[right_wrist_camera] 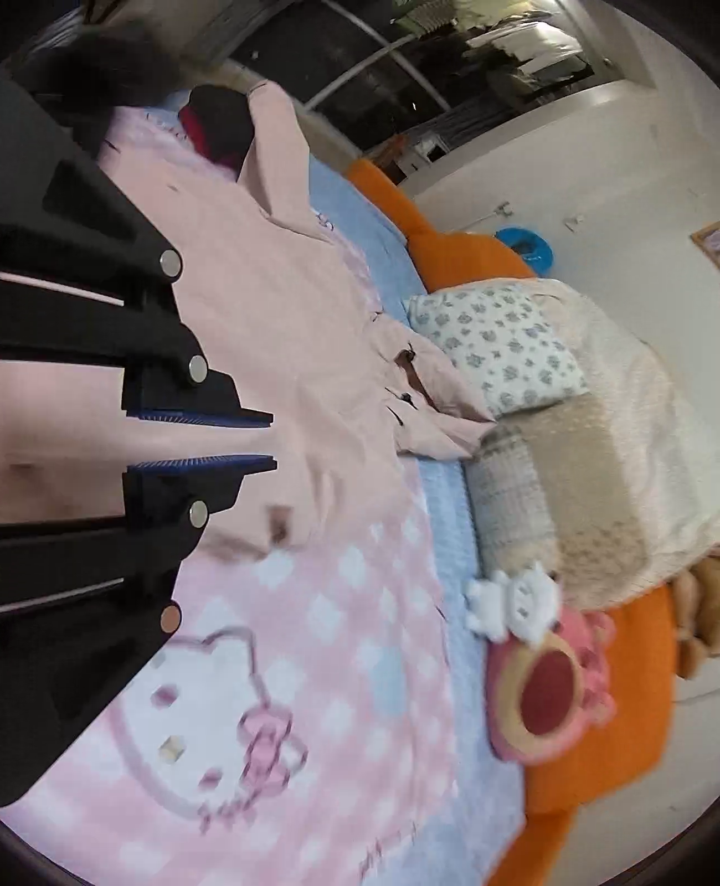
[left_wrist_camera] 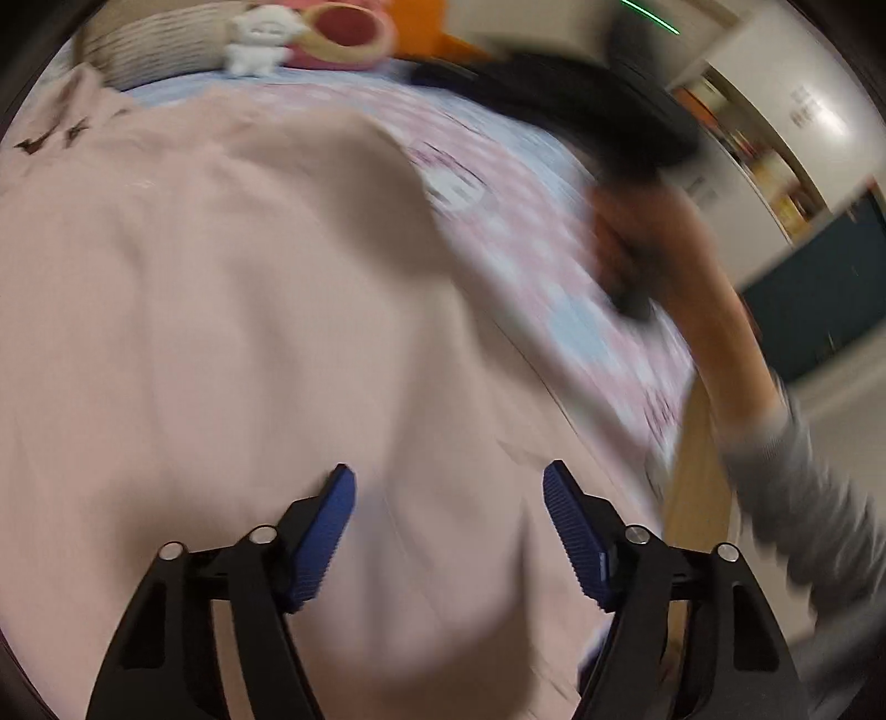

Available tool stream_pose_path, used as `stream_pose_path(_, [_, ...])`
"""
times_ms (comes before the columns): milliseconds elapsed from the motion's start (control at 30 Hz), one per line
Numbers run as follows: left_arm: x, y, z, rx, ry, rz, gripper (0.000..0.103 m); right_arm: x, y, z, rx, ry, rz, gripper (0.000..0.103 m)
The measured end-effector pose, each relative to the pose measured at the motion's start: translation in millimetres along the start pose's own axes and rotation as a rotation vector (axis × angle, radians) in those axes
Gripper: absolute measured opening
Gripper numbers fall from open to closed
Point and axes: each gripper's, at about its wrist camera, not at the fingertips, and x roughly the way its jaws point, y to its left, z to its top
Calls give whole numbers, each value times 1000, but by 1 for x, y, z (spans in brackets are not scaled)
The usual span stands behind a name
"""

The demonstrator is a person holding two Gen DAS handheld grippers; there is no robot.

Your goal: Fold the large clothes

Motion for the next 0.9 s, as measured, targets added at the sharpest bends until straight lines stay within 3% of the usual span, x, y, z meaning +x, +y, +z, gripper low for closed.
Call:
stream_pose_path(67, [10, -6, -16, 12, 36, 16, 73, 28, -7, 3, -9, 62, -59, 11])
stream_pose_path(167, [32, 9, -34, -57, 101, 23, 74, 66, -28, -11, -22, 180, -194, 8])
stream_pose_path(267, [30, 10, -47, -67, 73, 31, 75, 90, -43, -41, -14, 257, -282, 10])
stream_pose_path(400, [-7, -10, -59, -47, -13, 13, 74, 74, -38, -44, -4, 202, -284, 12])
stream_pose_path(500, [-41, -28, -73, -30, -75, 4, 79, 32, -17, -39, -6, 124, -216, 12])
stream_pose_path(633, [-47, -30, -93, -43, -60, -15, 79, -36, 41, -72, -64, 80, -67, 12])
stream_pose_path(800, [-25, -30, -105, -30, 6, 25, 80, -75, 113, -153, -103, 193, 160, 12])
stream_pose_path(900, [-17, -20, -116, -65, 15, 10, 80, -81, 143, -203, -181, 279, 157, 12])
